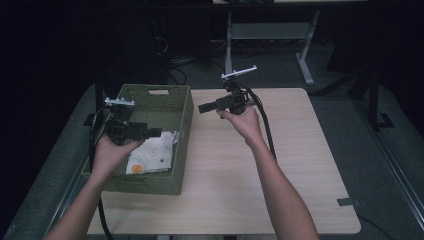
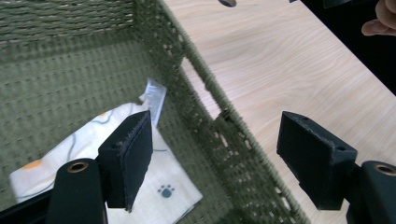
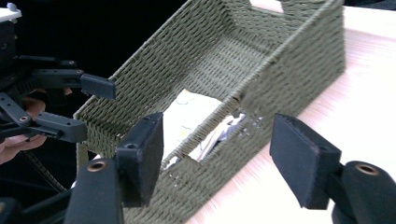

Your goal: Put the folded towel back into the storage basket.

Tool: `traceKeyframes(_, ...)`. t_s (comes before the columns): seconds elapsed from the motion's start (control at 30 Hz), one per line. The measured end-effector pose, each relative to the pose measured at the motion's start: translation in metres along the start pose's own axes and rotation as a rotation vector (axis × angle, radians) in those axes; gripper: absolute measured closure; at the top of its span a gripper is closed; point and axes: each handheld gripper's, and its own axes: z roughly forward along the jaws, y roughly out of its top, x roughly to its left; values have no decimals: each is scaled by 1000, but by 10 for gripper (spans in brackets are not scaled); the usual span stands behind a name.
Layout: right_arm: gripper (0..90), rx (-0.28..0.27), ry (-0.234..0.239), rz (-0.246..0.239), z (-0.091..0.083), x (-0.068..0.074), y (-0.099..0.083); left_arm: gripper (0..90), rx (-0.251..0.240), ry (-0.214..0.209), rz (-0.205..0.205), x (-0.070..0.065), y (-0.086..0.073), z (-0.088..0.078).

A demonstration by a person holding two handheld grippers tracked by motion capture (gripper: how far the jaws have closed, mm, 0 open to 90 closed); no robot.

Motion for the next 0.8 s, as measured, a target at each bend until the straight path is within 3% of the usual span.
traceKeyframes(0.27, 287, -5, 15, 28, -16, -13, -8, 267, 1, 13, 11, -13, 4, 9)
traceKeyframes(0.8, 275, -31, 31, 67, -45, -38, -35, 236, 9, 12, 23, -40, 10, 26)
